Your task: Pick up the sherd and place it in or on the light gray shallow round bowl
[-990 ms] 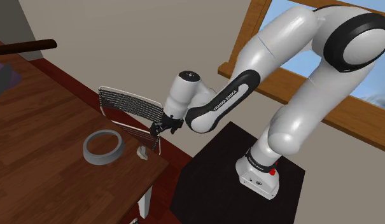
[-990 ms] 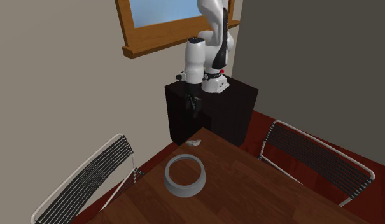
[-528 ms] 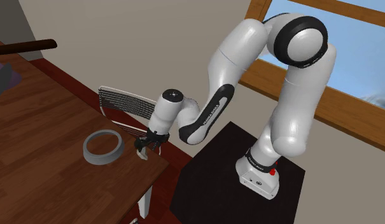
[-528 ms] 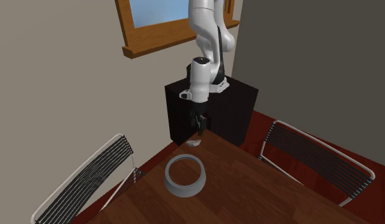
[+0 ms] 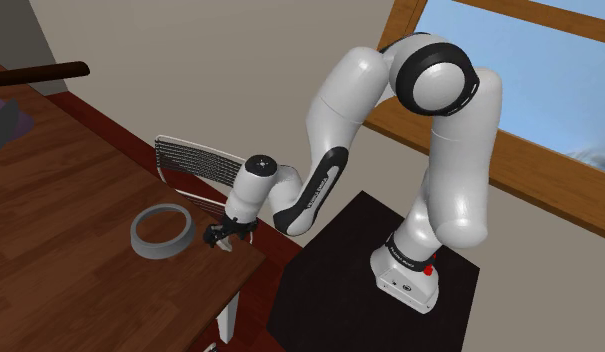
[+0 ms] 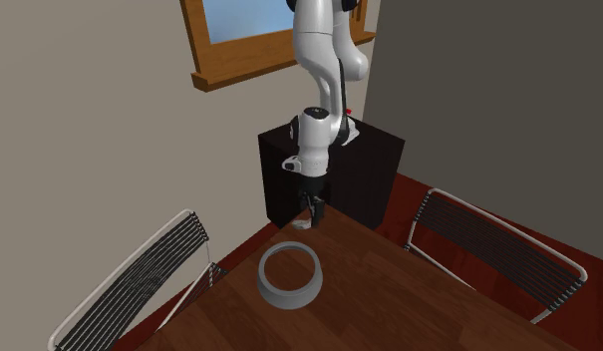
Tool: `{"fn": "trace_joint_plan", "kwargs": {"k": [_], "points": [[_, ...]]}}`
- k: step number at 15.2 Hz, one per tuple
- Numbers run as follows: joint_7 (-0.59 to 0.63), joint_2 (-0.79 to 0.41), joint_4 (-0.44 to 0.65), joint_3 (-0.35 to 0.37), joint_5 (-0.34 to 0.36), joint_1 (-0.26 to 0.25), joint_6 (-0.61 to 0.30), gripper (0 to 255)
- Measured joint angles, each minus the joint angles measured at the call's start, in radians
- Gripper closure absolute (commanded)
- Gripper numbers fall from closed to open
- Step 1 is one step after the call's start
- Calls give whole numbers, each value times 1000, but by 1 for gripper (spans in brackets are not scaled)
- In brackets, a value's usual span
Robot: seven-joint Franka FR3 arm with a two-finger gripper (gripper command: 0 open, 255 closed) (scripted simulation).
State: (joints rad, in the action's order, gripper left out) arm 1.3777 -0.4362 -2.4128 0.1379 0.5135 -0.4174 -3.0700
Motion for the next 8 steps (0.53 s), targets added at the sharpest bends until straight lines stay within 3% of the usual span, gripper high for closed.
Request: {"fn": "trace_joint_plan", "kwargs": {"k": [7,8], "points": [[10,-19,11,-17,7,-18,-9,0],[10,-19,11,-17,7,-18,-9,255]]}}
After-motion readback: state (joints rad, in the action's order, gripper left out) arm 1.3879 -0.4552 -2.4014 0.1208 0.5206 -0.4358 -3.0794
